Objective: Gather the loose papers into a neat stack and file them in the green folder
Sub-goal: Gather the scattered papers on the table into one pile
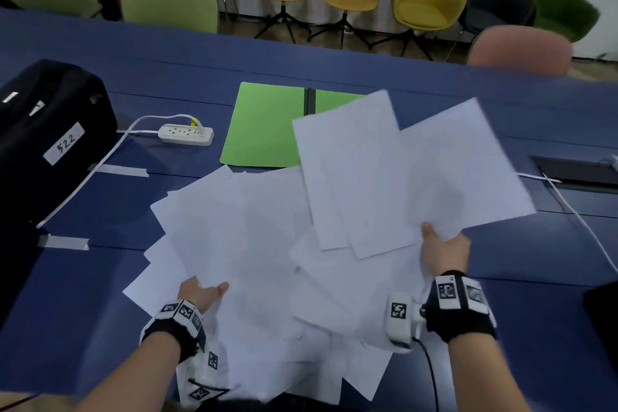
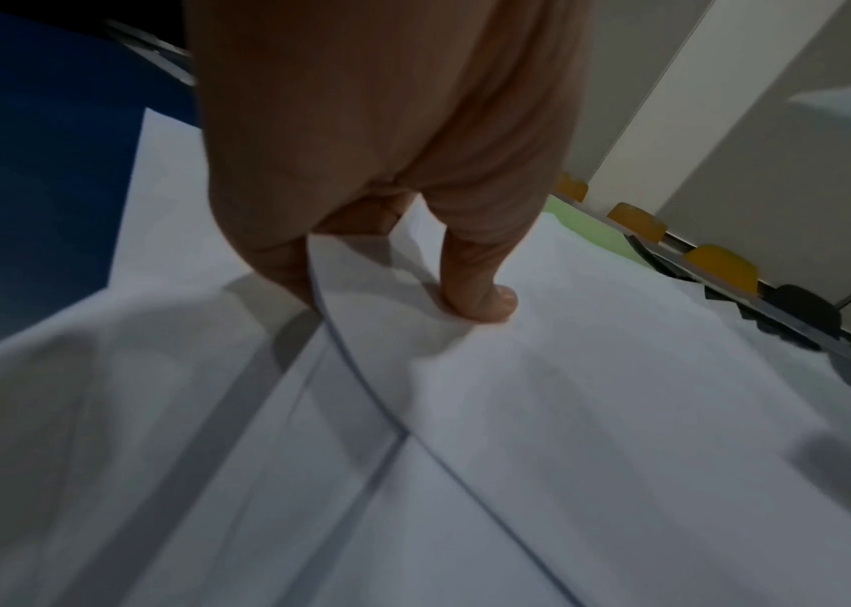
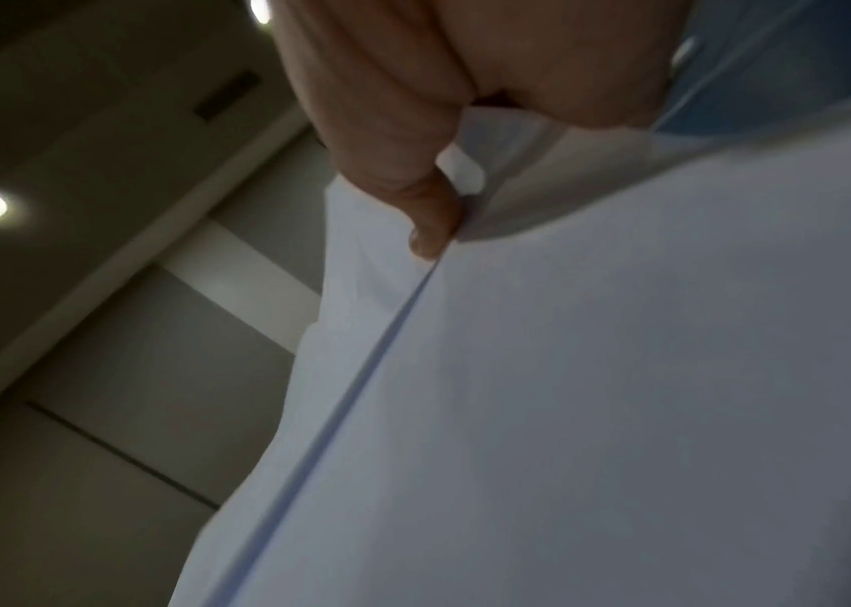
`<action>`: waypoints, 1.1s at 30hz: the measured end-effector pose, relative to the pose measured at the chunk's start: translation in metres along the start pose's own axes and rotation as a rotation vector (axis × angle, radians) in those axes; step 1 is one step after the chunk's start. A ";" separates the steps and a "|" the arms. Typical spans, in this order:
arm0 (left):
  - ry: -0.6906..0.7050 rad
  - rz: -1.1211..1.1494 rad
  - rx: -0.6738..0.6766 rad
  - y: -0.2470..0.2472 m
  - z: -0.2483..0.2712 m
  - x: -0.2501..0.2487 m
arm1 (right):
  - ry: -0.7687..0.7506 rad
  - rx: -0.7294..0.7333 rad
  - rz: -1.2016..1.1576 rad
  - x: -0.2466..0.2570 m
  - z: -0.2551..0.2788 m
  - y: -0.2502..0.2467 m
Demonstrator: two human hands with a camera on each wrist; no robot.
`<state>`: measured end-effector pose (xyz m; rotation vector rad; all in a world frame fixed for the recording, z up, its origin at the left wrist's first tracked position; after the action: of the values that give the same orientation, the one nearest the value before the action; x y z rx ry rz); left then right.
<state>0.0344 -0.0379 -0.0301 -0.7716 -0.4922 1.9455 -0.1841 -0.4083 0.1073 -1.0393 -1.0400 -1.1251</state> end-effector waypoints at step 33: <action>0.080 0.166 0.034 0.007 -0.018 -0.013 | 0.230 0.634 0.517 -0.120 0.099 0.109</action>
<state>0.0471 -0.0523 -0.0439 -0.8881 -0.3556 2.0608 -0.1019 -0.2761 -0.0021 -0.5924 -0.7954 -0.4271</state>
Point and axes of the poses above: each hand's wrist, its own z-axis away from the middle knuckle, its own y-axis out of the palm, x = y × z, the point moved 4 cm from there along -z, towards the middle knuckle, and after that the axes turned 14 degrees about -z, right-handed, at the moved point
